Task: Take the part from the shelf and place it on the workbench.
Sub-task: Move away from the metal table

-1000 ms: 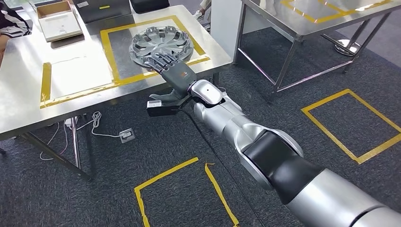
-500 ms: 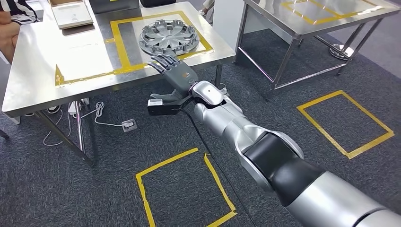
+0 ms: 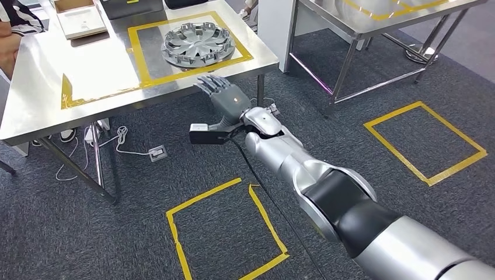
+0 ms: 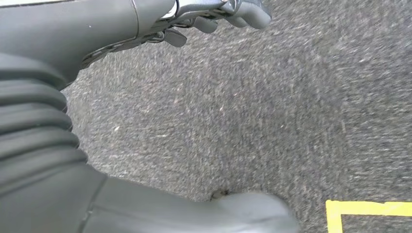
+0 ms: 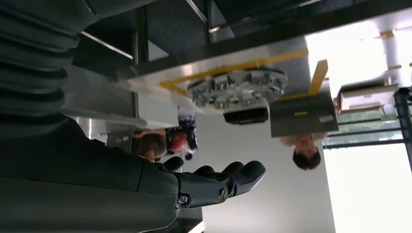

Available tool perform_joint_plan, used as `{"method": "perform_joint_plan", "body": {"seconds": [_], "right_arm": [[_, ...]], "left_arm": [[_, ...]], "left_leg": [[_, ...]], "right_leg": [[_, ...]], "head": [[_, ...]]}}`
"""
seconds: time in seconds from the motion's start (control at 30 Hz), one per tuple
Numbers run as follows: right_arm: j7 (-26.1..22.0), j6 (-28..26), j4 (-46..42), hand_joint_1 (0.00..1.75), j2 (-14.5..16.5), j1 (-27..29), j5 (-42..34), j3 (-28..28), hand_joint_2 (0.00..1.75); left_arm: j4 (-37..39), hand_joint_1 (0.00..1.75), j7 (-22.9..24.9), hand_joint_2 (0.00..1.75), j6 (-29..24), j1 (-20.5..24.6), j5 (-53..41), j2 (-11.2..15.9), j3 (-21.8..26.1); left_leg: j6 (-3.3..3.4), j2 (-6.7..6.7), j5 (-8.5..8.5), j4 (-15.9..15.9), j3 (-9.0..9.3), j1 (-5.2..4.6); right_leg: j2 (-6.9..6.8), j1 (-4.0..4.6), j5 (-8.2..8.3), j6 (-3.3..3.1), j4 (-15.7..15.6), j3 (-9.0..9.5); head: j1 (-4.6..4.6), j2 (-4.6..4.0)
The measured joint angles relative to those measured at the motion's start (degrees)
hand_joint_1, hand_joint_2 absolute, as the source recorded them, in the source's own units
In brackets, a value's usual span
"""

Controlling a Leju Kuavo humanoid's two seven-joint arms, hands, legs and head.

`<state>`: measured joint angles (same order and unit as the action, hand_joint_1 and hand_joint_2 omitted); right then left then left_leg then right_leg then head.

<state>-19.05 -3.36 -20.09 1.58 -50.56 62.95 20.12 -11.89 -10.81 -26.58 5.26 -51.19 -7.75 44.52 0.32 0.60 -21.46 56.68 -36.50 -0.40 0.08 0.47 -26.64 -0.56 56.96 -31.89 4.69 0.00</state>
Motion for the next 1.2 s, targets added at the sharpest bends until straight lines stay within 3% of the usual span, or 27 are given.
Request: {"method": "perform_joint_plan", "body": {"seconds": [0.07,0.2,0.37,0.5,1.2], "right_arm": [[0.72,0.12,0.00,0.00,-0.01,2.62,-2.41,-0.60,1.75],[2.22,0.25,0.00,0.00,-0.08,7.38,-7.35,-1.88,1.75],[3.00,0.30,0.00,0.00,-0.09,10.12,-10.12,-2.59,1.75],[4.74,0.67,0.00,0.00,-0.16,15.67,-15.99,-4.36,0.00],[12.77,2.16,-0.43,0.00,-0.50,41.10,-42.56,-11.67,0.00]], "left_arm": [[-0.30,0.00,0.38,1.75,0.98,-0.58,1.95,0.25,-1.25],[-0.99,0.00,1.24,0.00,2.99,-1.60,5.90,0.74,-4.01],[-1.45,0.00,1.69,0.00,4.10,-2.19,8.17,1.01,-5.71],[-2.41,0.00,2.69,0.00,6.57,-3.37,12.95,1.70,-9.66],[-7.04,0.00,7.21,0.00,17.71,-9.24,34.58,4.94,-28.06]], "left_leg": [[-0.42,-0.02,0.30,-0.03,-0.20,0.02],[-0.58,-0.01,0.43,-0.03,-0.38,0.03],[-0.59,-0.01,0.44,-0.03,-0.45,0.03],[-0.57,-0.02,0.42,-0.02,-0.55,0.03],[-0.40,-0.03,0.26,0.04,-0.66,0.01]], "right_leg": [[-0.03,0.02,0.11,-0.17,0.19,-0.33],[-0.03,0.02,0.17,-0.26,0.33,-0.58],[-0.03,0.01,0.17,-0.27,0.34,-0.65],[-0.03,-0.06,0.15,-0.25,0.33,-0.71],[-0.04,-0.17,0.04,-0.13,0.30,-0.81]], "head": [[0.01,0.00],[0.01,0.00],[0.01,-0.01],[0.02,0.00],[0.01,0.00]]}}
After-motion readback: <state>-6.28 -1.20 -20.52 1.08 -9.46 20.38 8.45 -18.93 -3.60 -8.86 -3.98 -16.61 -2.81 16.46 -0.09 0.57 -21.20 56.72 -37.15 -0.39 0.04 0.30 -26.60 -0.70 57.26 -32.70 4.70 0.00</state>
